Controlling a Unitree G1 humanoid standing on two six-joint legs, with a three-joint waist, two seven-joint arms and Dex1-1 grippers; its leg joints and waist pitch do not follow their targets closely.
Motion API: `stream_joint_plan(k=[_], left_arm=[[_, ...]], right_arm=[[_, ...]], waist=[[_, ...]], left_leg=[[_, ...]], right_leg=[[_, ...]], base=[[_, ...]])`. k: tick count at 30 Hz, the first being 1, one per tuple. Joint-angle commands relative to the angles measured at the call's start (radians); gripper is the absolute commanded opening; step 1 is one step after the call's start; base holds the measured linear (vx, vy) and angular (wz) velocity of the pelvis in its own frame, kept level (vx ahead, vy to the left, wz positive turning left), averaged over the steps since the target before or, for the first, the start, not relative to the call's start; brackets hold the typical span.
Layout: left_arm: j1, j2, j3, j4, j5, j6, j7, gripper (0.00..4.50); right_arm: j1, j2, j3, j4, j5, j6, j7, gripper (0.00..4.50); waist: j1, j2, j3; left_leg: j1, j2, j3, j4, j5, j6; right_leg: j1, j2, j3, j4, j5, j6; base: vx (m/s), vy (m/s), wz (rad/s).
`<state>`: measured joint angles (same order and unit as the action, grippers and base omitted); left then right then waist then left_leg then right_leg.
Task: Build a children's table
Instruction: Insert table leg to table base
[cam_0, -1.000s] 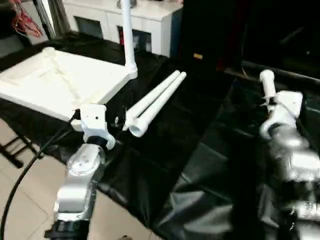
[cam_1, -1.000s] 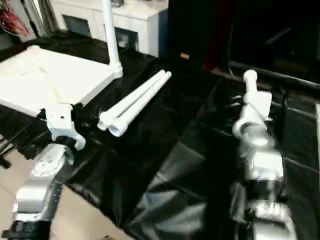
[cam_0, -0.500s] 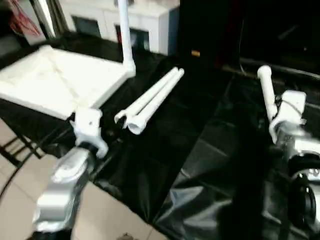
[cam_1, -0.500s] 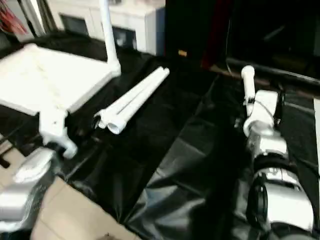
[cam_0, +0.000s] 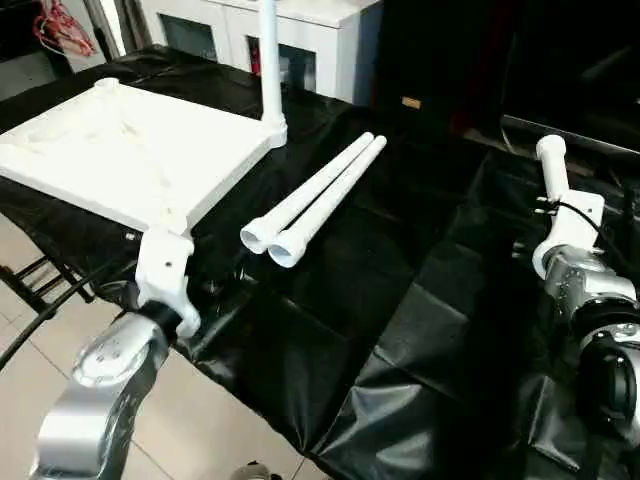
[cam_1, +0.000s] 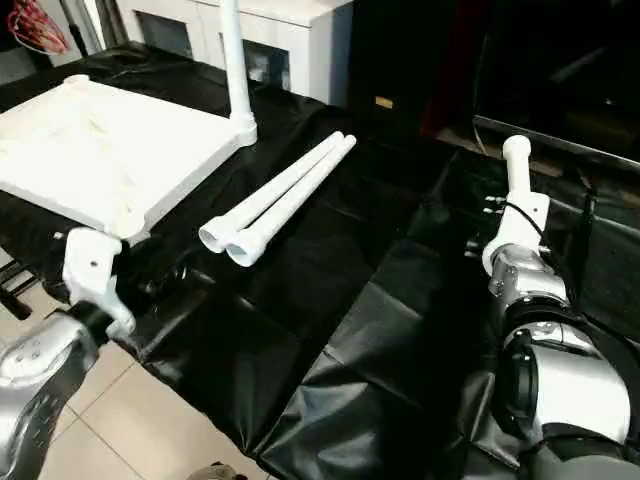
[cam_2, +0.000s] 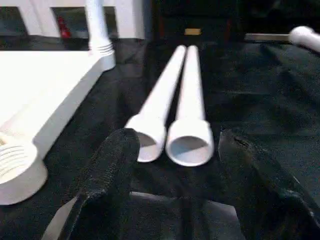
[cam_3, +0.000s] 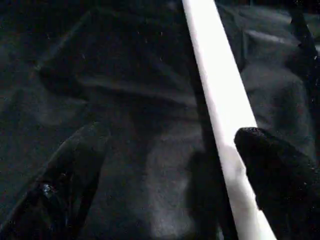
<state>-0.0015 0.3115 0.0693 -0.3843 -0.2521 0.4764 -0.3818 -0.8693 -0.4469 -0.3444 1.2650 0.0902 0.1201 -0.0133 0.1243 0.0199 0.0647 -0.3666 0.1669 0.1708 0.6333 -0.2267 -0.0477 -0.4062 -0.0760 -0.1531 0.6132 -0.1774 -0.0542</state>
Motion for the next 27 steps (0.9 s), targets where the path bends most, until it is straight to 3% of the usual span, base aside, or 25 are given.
stream_joint_plan(k=[1, 7, 13, 18, 27], left_arm=[[0.009, 0.014, -0.006, -0.033, -0.023, 0.018, -0.021, 2.94], [0.018, 0.026, -0.013, -0.055, -0.064, 0.023, -0.072, 2.94], [0.066, 0.12, -0.058, -0.147, -0.168, 0.063, -0.247, 2.94], [0.064, 0.142, -0.066, -0.144, -0.174, 0.063, -0.27, 2.94], [0.061, 0.156, -0.082, -0.139, -0.184, 0.067, -0.289, 2.94]], right_arm=[[-0.032, -0.017, -0.01, 0.006, 0.018, -0.034, 0.008, 4.44], [-0.031, -0.038, -0.003, 0.014, -0.005, -0.068, -0.027, 4.44], [-0.015, -0.065, -0.006, 0.051, -0.007, -0.008, -0.032, 4.44], [0.002, -0.072, -0.03, 0.066, 0.019, 0.042, -0.011, 4.44], [0.027, -0.091, -0.045, 0.078, 0.029, 0.126, -0.045, 3.67]], waist=[[0.002, -0.018, -0.065], [0.004, -0.019, -0.065], [0.003, -0.009, -0.062], [-0.001, -0.007, -0.057], [-0.008, -0.006, -0.056]], left_leg=[[0.004, 0.062, -0.024, -0.077, -0.162, 0.059], [0.001, 0.058, -0.023, -0.076, -0.158, 0.058], [-0.001, 0.062, -0.025, -0.079, -0.166, 0.057], [0.003, 0.06, -0.024, -0.079, -0.199, 0.048], [0.004, 0.059, -0.027, -0.08, -0.216, 0.034]], right_leg=[[0.051, -0.097, 0.071, -0.09, -0.39, -0.084], [0.05, -0.094, 0.07, -0.092, -0.396, -0.066], [0.05, -0.092, 0.073, -0.082, -0.341, -0.106], [0.051, -0.092, 0.071, -0.093, -0.402, -0.089], [0.051, -0.092, 0.07, -0.094, -0.413, -0.083]], base=[[0.0, 0.0, 0.0], [0.0, 0.0, 0.0], [0.0, 0.0, 0.0], [0.0, 0.0, 0.0], [0.0, 0.0, 0.0]])
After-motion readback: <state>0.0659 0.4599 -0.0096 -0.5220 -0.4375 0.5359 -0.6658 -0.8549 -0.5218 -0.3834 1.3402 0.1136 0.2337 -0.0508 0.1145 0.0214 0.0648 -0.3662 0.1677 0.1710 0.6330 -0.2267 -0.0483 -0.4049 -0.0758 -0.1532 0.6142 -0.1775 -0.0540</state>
